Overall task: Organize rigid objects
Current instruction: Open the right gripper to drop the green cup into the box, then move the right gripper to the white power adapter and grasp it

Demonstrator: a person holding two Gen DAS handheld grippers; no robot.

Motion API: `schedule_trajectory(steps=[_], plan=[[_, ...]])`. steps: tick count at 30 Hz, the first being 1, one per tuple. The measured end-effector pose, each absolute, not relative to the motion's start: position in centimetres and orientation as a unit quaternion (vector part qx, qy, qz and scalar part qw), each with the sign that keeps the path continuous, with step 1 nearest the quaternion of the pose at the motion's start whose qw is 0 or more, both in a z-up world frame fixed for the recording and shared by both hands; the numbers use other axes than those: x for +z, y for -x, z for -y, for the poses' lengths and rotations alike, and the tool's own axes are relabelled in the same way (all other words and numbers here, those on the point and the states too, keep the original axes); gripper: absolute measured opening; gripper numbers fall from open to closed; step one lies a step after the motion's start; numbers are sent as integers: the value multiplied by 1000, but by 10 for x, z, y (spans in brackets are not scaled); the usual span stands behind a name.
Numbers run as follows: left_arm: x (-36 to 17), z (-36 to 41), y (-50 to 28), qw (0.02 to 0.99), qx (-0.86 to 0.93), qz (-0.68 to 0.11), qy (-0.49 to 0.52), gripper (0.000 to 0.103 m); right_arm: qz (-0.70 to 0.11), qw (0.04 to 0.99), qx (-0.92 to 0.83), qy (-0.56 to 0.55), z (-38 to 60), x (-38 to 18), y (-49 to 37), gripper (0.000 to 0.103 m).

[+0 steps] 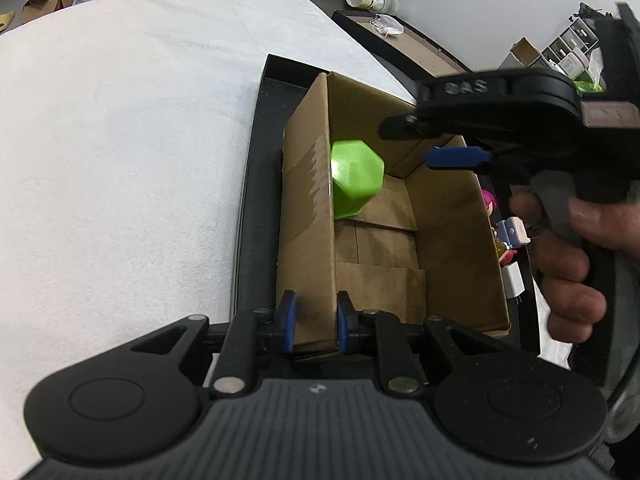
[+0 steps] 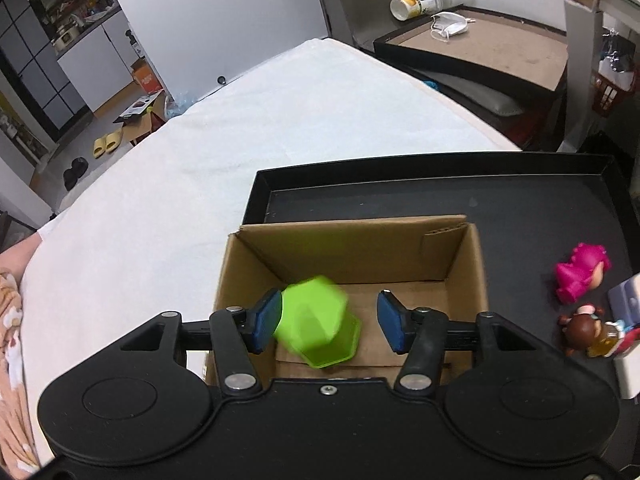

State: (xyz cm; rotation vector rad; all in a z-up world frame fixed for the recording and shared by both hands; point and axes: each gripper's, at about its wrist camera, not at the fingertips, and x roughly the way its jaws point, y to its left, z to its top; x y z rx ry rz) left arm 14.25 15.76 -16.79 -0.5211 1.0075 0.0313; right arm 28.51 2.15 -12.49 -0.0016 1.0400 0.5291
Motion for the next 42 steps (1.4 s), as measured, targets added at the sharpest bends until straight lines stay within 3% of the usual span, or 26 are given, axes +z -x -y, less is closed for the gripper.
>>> schedule_trajectory(steps=[21,42], plan=[[-167,-154,-146,842,23,-483,237,19,-458,855,239,40,79,-89,-281,58],[-164,-143,-149,841,47,-495,214,19,-485,842,231,47,175,-102,-299,59]])
